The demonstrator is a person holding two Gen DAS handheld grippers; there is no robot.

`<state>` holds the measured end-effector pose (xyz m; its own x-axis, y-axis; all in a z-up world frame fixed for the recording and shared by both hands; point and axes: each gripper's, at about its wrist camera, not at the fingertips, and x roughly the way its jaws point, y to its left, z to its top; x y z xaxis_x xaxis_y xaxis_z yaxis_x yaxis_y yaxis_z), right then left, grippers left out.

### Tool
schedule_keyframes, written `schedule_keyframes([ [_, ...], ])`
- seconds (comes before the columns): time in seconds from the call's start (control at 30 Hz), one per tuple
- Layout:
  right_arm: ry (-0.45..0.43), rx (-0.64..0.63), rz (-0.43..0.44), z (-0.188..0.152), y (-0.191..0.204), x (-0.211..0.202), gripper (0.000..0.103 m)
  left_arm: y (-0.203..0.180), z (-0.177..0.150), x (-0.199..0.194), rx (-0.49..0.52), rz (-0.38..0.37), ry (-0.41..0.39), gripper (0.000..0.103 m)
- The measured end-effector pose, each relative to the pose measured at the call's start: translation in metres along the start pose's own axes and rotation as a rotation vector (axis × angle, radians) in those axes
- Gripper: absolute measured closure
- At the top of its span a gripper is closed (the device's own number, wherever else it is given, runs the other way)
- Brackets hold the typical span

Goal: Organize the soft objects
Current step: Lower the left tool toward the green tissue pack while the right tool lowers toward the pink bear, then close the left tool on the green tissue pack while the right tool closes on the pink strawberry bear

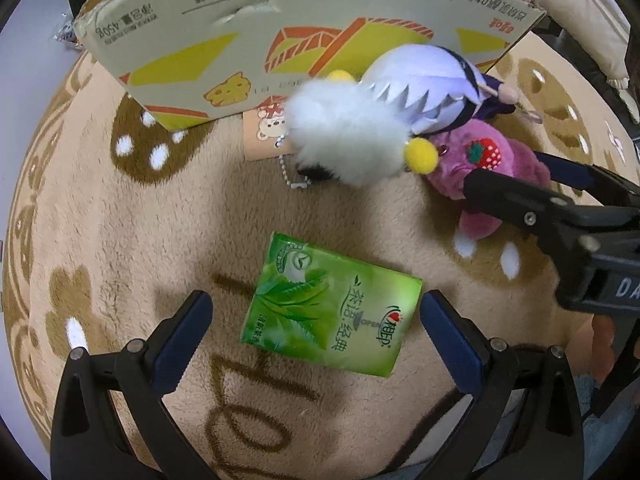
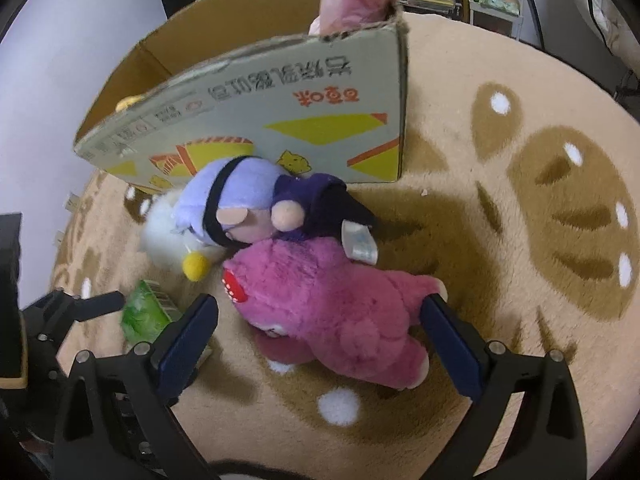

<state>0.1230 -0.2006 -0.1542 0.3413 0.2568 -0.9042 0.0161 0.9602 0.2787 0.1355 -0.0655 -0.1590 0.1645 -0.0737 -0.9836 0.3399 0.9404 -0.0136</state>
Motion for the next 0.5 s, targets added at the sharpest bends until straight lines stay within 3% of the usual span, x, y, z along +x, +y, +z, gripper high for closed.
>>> schedule_keyframes([
  [0.13,0.0,-0.024,-0.032,0.001,0.003,0.006,0.0,0.0,0.0,0.007,-0.003,0.015,0.022,0.001],
  [0.5,-0.008,0.024,-0.016,0.004,-0.005,0.008,0.0,0.008,0.0,0.02,-0.014,0.018,0.019,0.001],
])
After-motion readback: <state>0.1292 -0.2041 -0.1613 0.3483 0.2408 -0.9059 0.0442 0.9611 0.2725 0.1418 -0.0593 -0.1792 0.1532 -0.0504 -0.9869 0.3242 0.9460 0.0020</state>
